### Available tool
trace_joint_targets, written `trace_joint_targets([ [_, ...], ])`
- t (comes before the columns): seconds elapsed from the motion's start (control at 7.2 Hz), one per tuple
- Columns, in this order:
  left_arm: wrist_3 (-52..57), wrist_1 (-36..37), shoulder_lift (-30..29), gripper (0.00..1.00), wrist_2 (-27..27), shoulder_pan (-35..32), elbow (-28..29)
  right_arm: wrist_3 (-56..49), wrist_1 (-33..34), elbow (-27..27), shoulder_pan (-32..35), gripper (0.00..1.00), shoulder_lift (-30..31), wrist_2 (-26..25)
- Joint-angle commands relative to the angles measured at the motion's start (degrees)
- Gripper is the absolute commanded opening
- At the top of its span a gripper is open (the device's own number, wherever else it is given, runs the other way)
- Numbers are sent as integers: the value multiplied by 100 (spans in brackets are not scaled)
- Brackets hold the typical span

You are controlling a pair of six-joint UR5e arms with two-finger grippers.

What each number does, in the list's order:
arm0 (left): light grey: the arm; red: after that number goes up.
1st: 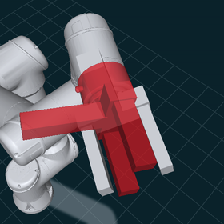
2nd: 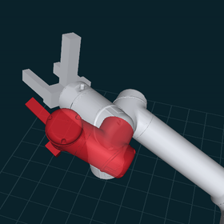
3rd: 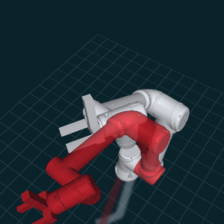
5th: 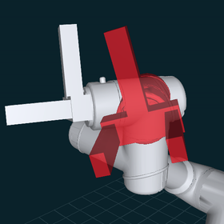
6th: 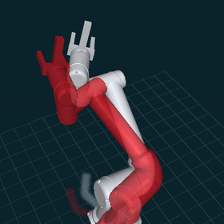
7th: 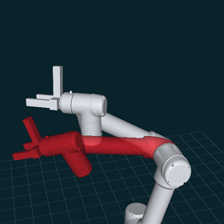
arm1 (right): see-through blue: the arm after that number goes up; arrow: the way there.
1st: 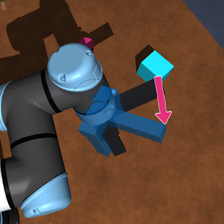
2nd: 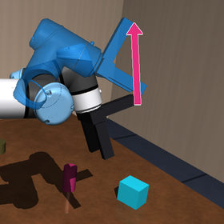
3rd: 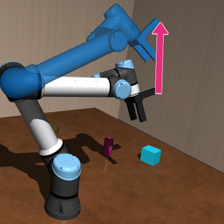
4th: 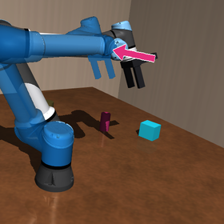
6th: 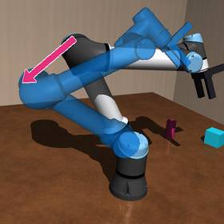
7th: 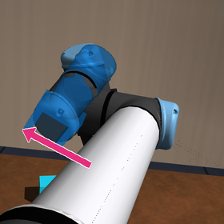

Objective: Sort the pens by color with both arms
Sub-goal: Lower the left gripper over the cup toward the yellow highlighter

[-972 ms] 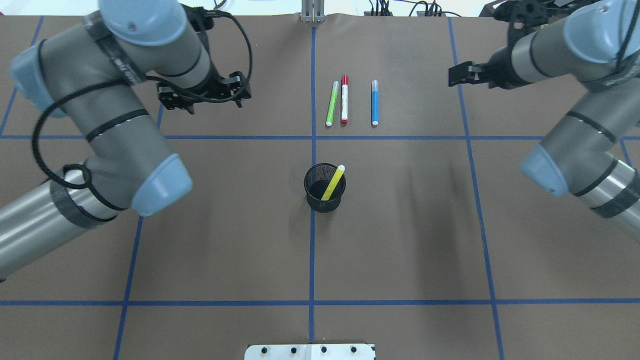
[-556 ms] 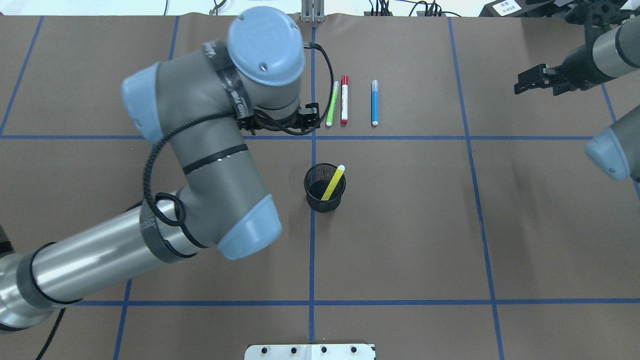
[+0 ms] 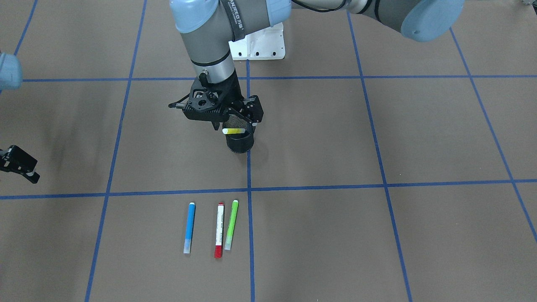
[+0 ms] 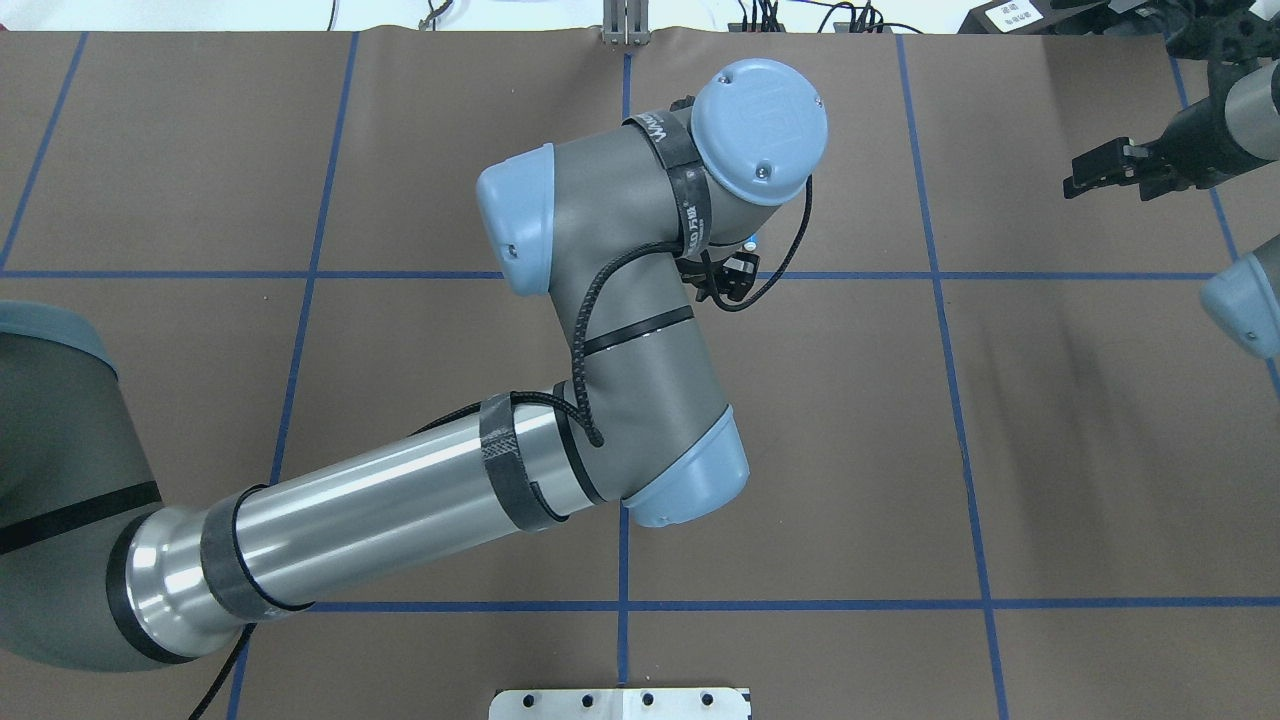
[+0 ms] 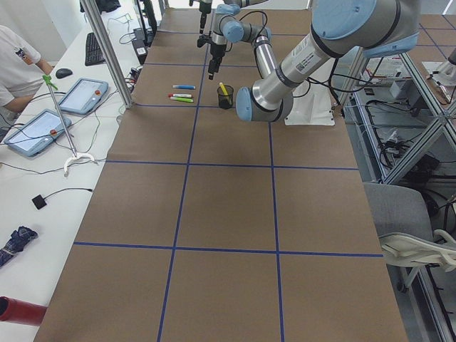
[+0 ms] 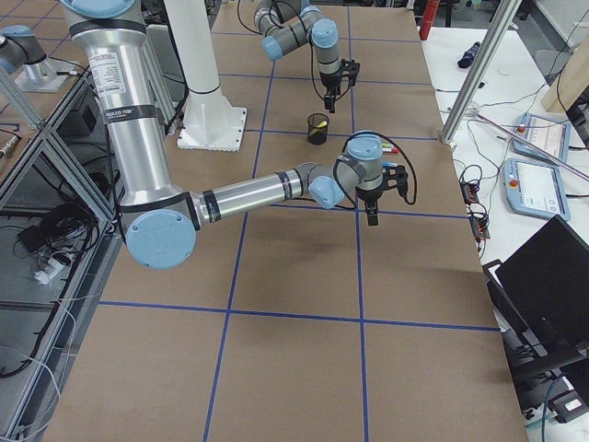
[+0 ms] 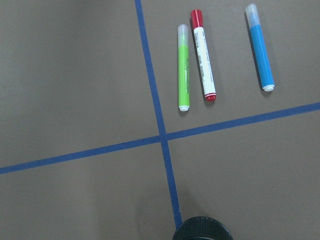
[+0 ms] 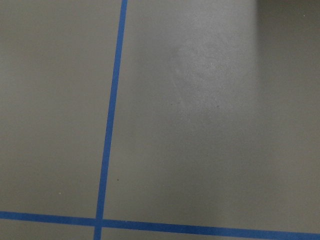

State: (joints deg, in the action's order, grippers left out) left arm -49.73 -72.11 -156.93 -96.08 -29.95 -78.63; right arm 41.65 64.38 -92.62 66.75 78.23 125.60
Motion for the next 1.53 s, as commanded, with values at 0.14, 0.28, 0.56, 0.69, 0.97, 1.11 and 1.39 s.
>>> trace_joint_targets([
  [0.14,403,-22,-75,95,54,217,251,27,-22,130,-5,100,-44,-10],
  [0.28,385,-118,-65,92,115,339,260,27,-22,130,-5,100,-53,-10],
  [0.56,612,-16,-283,87,213,358,539,36,-22,139,-5,100,-53,-10],
  [0.69,614,13,-337,87,187,358,602,45,-22,139,-5,100,-53,-10],
  [0.97,631,215,-984,83,125,367,1598,45,-13,148,-5,100,-44,-1],
  [1.11,649,250,-979,83,-49,367,1700,45,-13,165,-5,100,-53,-1],
  [1.39,745,399,-988,83,-584,341,1825,36,-13,183,-5,100,-53,-1],
])
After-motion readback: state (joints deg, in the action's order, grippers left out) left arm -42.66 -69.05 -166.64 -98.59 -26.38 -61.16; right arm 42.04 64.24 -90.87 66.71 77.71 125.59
